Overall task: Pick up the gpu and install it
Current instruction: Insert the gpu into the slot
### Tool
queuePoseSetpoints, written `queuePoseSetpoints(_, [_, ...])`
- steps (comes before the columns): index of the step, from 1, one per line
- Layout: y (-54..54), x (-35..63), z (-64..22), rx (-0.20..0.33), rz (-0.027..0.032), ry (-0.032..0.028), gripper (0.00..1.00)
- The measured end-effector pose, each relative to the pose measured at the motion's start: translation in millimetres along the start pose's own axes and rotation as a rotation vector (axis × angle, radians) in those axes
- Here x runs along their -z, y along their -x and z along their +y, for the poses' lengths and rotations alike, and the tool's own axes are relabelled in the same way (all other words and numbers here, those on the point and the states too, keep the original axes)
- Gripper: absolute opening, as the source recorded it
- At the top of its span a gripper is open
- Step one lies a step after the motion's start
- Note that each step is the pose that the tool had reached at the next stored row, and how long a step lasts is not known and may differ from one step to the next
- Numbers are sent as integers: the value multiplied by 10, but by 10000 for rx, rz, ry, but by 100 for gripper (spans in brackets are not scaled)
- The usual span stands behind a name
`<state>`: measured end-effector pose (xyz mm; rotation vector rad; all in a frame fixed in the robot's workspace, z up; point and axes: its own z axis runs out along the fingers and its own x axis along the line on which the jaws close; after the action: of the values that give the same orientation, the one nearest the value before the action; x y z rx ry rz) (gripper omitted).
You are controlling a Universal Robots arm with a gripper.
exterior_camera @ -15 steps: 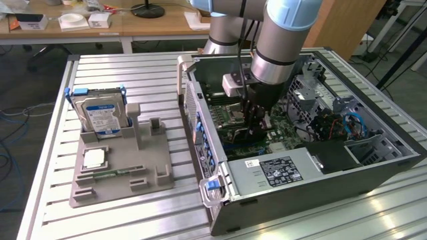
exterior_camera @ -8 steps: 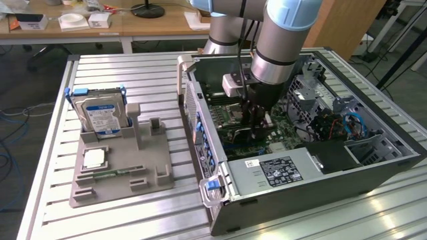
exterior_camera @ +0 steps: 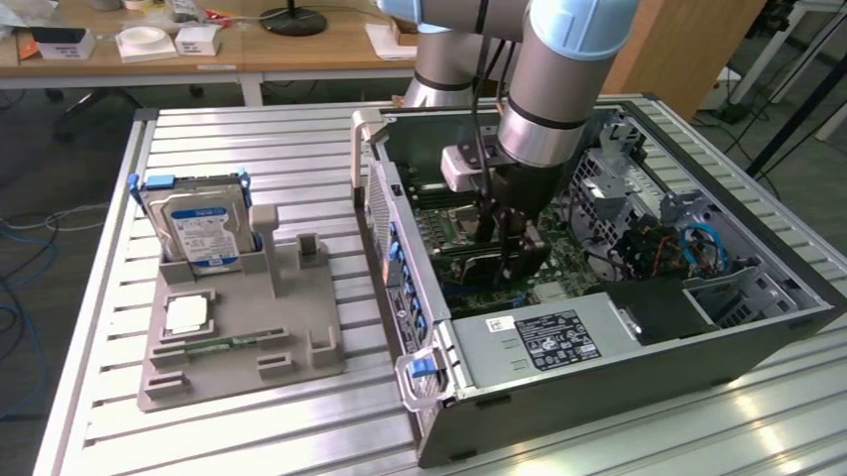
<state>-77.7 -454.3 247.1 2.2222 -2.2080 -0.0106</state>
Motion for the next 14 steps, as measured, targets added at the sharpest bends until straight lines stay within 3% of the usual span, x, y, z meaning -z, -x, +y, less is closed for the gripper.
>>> queuePoseSetpoints(14, [0,227,2,1,-4,-2,74])
